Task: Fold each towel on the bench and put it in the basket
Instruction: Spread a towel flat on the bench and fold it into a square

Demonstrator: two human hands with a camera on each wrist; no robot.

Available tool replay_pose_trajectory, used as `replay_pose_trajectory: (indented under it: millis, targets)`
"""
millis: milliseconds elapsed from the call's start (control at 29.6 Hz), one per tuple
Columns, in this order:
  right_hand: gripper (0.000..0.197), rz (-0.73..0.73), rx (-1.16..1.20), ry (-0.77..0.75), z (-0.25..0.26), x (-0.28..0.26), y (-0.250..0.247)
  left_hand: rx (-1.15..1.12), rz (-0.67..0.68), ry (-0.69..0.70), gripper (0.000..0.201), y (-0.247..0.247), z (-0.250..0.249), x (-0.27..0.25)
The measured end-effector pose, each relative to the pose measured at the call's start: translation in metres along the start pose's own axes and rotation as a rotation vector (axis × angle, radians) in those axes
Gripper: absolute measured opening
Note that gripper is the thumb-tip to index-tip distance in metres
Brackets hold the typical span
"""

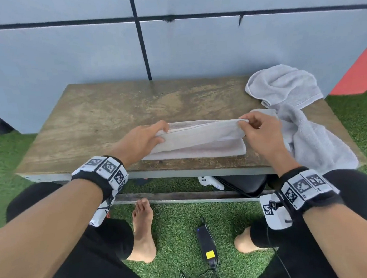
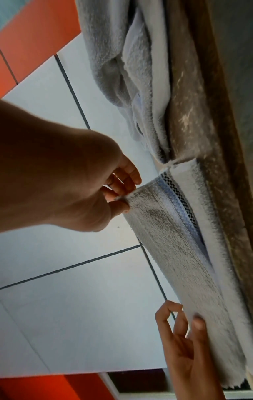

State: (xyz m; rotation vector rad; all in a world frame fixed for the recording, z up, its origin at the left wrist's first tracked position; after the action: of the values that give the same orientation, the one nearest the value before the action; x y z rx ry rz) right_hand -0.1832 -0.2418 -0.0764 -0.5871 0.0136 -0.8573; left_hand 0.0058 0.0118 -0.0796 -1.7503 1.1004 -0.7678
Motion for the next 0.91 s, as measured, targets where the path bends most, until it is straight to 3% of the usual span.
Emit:
replay_pose_trajectory:
  millis: [169,439,675,911]
  targets:
    - [0.013,0.077,-0.096,0.098,-0.018,0.0,0.01,0.041,0.119,-0.097,0.016,0.021,0.02,-0.012]
    - [0.004,0.075,-0.141,0.114,-0.012,0.002,0.016,-0.02,0.104,-0.271,0.02,0.015,0.039,-0.026]
    - [0.004,0.074,-0.157,0.123,-0.015,-0.002,0.014,-0.106,-0.014,-0.233,0.034,0.004,0.046,-0.034]
    - [0.003,0.079,-0.181,0.132,-0.02,-0.003,0.015,-0.038,0.04,-0.149,0.04,0.002,0.041,-0.033]
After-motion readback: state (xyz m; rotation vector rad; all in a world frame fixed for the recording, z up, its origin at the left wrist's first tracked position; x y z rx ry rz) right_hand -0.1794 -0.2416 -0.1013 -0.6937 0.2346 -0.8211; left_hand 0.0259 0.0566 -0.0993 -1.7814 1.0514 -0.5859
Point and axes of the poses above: each hand's wrist, its own x-axis towards the middle knuckle, its own y-axis out of the palm, z = x × y, the point moved 8 cm from there along x, towards the middle knuckle, and after that the axes turned 1 degree about z, right-handed, at the moved point
